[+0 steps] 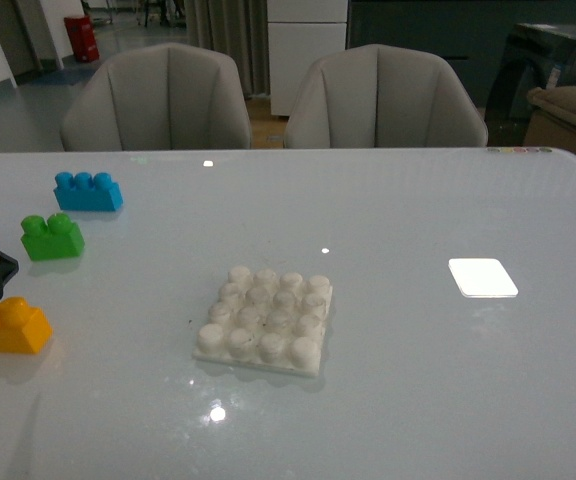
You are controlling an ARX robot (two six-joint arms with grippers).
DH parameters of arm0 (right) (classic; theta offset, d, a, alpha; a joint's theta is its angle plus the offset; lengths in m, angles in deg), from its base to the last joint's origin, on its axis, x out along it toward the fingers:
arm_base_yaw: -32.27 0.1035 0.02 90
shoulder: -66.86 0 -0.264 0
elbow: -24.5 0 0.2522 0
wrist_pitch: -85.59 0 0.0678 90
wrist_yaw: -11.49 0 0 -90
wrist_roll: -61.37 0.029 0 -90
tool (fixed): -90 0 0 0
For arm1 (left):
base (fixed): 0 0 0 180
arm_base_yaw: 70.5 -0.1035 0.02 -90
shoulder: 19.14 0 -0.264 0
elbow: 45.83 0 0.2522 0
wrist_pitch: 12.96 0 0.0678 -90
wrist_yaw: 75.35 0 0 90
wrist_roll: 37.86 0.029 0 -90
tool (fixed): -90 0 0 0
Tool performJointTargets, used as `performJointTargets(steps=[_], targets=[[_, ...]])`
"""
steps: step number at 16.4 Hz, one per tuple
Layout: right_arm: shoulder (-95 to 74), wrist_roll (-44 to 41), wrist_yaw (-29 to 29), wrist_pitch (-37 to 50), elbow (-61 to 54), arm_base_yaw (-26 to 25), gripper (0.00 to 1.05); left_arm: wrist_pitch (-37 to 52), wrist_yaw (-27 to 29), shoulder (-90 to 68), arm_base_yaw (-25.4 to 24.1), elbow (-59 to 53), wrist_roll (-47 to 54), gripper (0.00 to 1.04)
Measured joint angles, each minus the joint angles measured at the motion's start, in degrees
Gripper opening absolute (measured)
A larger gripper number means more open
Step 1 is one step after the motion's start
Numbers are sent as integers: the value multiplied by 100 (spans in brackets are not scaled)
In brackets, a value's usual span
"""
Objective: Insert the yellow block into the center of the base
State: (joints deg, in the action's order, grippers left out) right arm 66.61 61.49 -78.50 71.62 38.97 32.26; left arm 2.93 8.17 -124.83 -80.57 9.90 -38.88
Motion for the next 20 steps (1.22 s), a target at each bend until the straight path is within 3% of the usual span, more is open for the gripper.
performJointTargets(steps=[20], targets=[[0, 0, 0, 2, 0, 0, 98, 619, -264, -1416, -111, 380, 452, 98]])
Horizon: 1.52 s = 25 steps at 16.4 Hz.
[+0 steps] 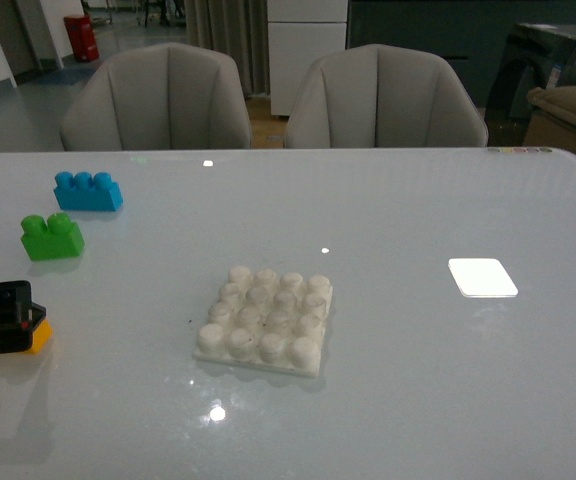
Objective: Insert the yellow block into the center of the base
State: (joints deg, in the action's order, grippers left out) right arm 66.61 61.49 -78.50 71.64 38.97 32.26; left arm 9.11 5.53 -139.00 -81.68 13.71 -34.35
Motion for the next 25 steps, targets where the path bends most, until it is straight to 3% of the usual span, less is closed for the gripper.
performJointTargets(steps=[2, 4, 5, 11, 14, 19, 25], targets=[[0, 0, 0, 0, 0, 0, 98, -22, 4, 0, 15, 0, 9, 94], [0, 0, 0, -2, 0, 0, 98, -24, 0, 0, 7, 4, 4, 72], [0, 0, 0, 0, 0, 0, 98, -37, -4, -2, 7, 20, 4, 66], [0, 0, 0, 0, 0, 0, 98, -358, 92, 549, 343, -44, -48, 65], [0, 0, 0, 0, 0, 0, 98, -575, 186, 1222, 876, -310, -48, 65], [0, 0, 0, 0, 0, 0, 98, -863, 619, 1873, 2618, -487, -520, 64], [0, 0, 0, 0, 0, 0, 98, -1078, 946, 791, 3593, 555, -986, 64]])
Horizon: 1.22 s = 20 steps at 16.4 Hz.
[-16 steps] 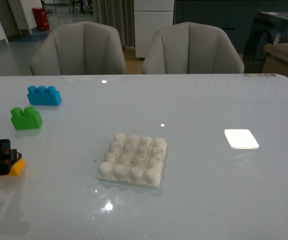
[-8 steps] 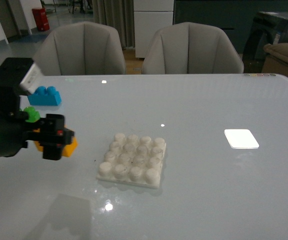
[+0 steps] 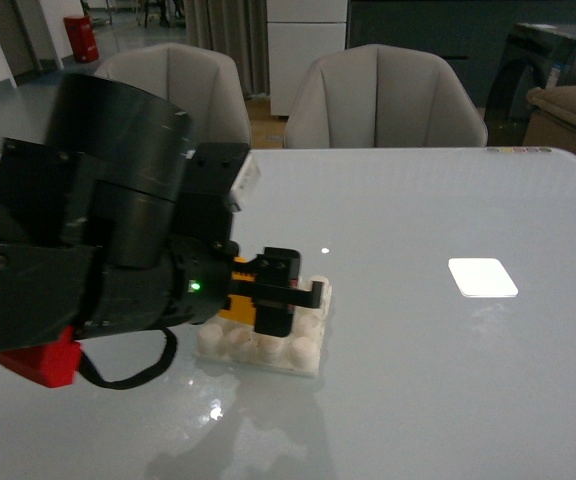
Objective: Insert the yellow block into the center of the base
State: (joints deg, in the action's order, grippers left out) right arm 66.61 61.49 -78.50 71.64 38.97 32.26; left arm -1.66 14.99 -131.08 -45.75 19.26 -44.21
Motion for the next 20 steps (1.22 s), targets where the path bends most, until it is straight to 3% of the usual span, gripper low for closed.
performJointTargets(steps=[5, 20], targets=[[0, 0, 0, 0, 0, 0, 98, -365, 356, -824, 59, 922, -273, 64], [0, 0, 0, 0, 0, 0, 98, 33, 546, -938, 205, 730, -520, 64]])
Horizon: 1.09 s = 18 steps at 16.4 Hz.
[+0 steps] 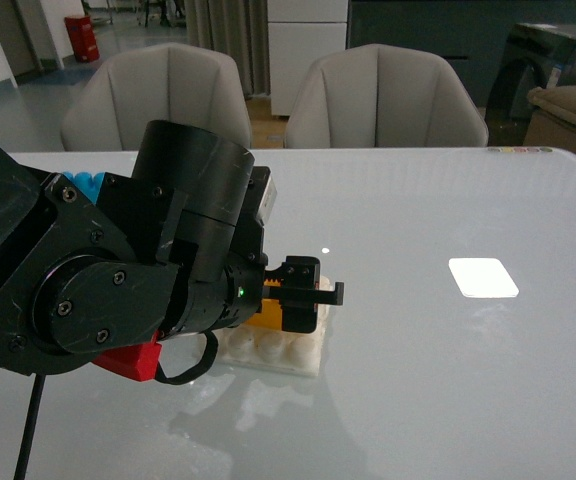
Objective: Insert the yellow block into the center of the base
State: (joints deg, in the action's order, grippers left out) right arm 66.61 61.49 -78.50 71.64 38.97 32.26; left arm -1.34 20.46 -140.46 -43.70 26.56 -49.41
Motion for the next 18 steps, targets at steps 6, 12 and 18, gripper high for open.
performJointTargets(steps=[6, 12, 18], targets=[[0, 0, 0, 0, 0, 0, 98, 68, 28, -48, 37, 7, 162, 64], [0, 0, 0, -2, 0, 0, 98, 118, -68, -81, -17, -26, 293, 64], [0, 0, 0, -2, 0, 0, 98, 61, -46, -190, -109, 129, 94, 64]])
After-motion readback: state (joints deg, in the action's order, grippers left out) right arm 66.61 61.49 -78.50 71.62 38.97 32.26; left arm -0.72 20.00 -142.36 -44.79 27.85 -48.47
